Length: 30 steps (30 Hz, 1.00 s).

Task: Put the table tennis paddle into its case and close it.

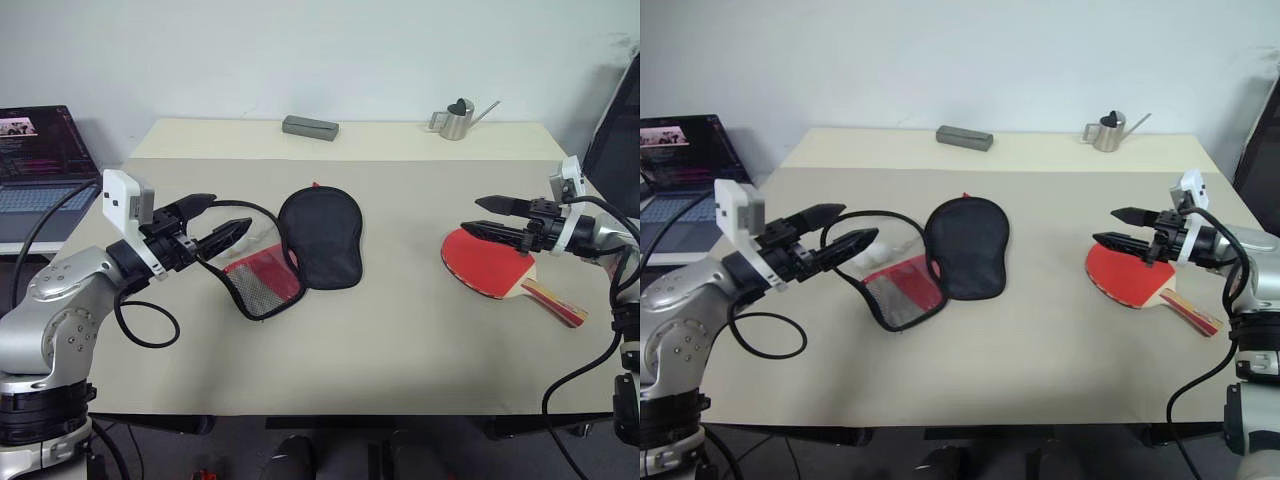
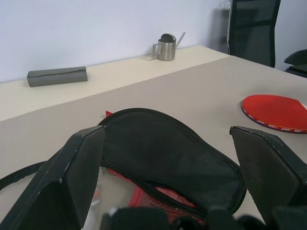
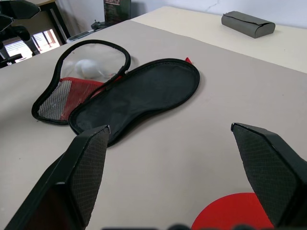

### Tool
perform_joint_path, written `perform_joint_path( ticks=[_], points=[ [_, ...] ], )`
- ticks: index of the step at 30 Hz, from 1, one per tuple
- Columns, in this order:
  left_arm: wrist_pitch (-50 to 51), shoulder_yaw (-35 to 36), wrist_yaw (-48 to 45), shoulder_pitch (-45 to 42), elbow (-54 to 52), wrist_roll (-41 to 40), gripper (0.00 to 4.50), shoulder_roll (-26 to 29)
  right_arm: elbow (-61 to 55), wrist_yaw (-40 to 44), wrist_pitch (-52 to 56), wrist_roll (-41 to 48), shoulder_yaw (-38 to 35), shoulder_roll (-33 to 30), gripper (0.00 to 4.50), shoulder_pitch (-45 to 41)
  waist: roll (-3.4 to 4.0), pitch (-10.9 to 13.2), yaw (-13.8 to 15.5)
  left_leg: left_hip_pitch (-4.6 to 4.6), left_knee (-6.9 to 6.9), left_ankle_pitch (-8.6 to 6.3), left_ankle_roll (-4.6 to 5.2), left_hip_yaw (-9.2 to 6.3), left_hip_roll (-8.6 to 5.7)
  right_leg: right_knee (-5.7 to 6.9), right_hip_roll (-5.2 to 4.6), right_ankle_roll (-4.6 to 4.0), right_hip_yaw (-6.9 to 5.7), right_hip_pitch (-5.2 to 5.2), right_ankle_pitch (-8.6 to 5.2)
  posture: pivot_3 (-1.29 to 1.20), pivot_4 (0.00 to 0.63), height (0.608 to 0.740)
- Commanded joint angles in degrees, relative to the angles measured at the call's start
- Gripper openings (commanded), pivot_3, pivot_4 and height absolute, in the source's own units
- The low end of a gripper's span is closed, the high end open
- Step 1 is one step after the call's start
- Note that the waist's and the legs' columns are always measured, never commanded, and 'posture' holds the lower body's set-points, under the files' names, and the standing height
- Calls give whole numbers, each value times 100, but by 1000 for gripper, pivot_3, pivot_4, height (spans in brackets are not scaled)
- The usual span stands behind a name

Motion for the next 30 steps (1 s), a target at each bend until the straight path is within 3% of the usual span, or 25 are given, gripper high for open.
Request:
perform_joint_path(
  ticks=[1, 18, 22, 30],
  points=[
    [-20, 203, -16, -24, -191, -112, 4500, 90, -207, -8, 17, 98, -198, -127, 4438, -62, 0, 0, 3, 0, 0, 0, 0, 0, 0, 0, 0, 0, 0, 0, 0, 0, 150, 740],
    [-20, 203, -16, -24, -191, -112, 4500, 90, -207, -9, 17, 99, -198, -128, 4438, -62, 0, 0, 5, 0, 4, -6, -4, 3, 2, -1, 8, -1, 4, -1, 0, 0, 150, 740],
    [59, 237, -828, 266, 281, -326, 4500, 302, -1424, -149, 575, 541, 31, 358, 4438, 433, 1, 0, -25, 3, 3, -15, -8, 9, 8, -1, 27, -3, 14, -5, -1, 0, 150, 740],
    [89, 243, -866, 226, 168, -353, 4500, 325, -1515, -202, 659, 585, -12, 421, 4438, 428, 1, 0, 22, -9, 14, -18, -9, 10, 13, 1, 33, -10, 17, -20, 4, 0, 150, 740]
  ],
)
